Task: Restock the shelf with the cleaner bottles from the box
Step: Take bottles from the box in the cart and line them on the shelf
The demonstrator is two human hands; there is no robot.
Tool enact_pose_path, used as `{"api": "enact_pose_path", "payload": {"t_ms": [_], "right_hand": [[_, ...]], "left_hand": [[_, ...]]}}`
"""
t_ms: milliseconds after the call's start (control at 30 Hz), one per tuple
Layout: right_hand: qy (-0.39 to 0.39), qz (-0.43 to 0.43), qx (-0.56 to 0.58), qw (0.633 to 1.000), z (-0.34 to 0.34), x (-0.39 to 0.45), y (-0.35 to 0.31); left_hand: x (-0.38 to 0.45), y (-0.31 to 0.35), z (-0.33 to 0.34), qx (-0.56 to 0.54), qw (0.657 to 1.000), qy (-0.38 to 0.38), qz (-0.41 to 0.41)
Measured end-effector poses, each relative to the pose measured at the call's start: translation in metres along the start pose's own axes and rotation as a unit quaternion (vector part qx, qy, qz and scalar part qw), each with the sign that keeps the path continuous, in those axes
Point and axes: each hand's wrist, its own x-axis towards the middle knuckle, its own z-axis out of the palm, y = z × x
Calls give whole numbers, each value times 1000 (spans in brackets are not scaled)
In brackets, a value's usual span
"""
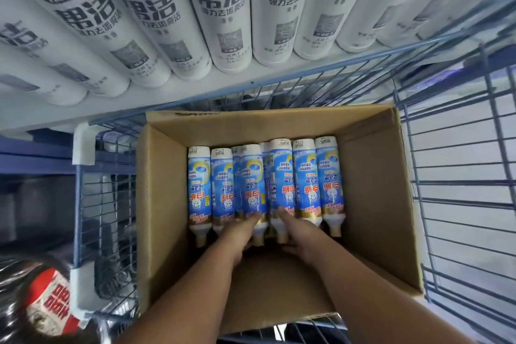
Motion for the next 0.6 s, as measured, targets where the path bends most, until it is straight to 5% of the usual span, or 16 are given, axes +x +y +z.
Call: {"api": "enact_pose_path", "payload": {"t_ms": [133, 367, 600], "right_hand": [[-30, -15, -17, 999, -2, -15, -3], [-6, -59, -2, 998, -6, -8, -2], [-19, -78, 0, 997, -18, -23, -9]], "left_hand": [[-12, -2, -1, 30, 999, -28, 2], [8, -7, 11, 67, 997, 33, -2], [-32, 4, 0, 43, 996, -70, 46]]}}
